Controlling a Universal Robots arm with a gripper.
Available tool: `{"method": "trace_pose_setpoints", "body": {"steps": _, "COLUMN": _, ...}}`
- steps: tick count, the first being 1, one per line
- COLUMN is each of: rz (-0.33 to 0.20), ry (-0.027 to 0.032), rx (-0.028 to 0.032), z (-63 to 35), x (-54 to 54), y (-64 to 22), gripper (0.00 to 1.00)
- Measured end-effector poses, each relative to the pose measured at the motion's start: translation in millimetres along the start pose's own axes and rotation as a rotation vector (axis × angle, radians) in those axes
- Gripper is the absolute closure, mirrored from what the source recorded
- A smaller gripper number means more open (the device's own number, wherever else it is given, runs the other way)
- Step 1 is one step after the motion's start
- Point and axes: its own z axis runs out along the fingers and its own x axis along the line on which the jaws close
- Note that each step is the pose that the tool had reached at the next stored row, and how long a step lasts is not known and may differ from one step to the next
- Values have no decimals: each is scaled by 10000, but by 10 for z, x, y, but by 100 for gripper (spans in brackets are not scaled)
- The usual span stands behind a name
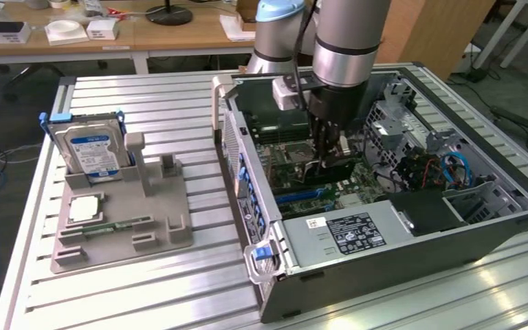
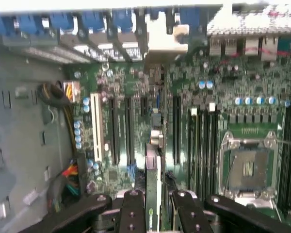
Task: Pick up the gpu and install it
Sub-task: 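Insert the gpu into the slot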
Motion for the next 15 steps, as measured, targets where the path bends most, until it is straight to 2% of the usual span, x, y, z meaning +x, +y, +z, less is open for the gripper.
{"method": "trace_pose_setpoints", "body": {"steps": 3, "rz": 3, "ry": -2, "rx": 1, "z": 3, "x": 2, "y": 63, "gripper": 74}}
{"method": "trace_pose_setpoints", "body": {"steps": 8, "rz": 1, "ry": 0, "rx": 0, "z": 67, "x": 0, "y": 70, "gripper": 74}}
{"method": "trace_pose_setpoints", "body": {"steps": 12, "rz": 1, "ry": -2, "rx": 1, "z": 84, "x": 1, "y": 119, "gripper": 74}}
{"method": "trace_pose_setpoints", "body": {"steps": 15, "rz": 0, "ry": -1, "rx": 1, "z": 98, "x": 2, "y": 125, "gripper": 74}}
